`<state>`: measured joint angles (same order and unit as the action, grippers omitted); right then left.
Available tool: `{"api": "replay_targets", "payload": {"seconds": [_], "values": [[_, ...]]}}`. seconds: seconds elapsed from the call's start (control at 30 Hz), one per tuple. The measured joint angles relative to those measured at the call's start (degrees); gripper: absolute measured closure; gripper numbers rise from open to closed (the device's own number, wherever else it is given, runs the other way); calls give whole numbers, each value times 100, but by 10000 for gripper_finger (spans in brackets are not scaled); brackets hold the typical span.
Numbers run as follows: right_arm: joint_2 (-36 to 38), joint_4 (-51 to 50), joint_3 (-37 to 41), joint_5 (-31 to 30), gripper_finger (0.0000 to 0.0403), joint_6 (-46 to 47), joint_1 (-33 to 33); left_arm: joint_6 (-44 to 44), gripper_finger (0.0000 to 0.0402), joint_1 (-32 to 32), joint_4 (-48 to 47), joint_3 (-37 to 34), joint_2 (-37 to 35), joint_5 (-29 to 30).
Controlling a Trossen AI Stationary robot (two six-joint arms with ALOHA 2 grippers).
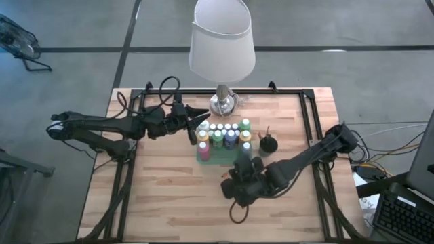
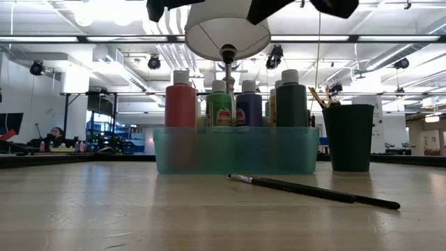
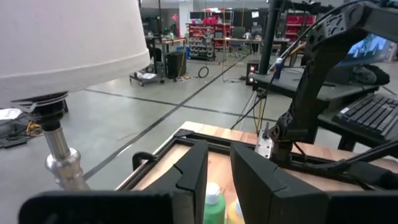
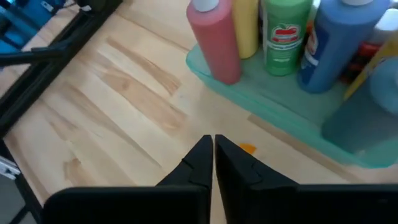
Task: Pick & Place Paint Supplies
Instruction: Put the orange paint brush into the black cup
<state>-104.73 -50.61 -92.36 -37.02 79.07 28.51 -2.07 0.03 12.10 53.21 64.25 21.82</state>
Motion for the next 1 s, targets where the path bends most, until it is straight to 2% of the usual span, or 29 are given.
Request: {"api": "replay_targets", "payload": {"seconds": [0.4,0.77,1.0], "values": [[-671,212,12,97,285,371,-61,160,326,0,-62,0,0,5],[-1166,153,-22,147,210,1691,-167,242,326,0,-137,0,0,-7],[-1394,261,-16,145,177,1783,-216,250,326,0,-176,0,0,-9]]}}
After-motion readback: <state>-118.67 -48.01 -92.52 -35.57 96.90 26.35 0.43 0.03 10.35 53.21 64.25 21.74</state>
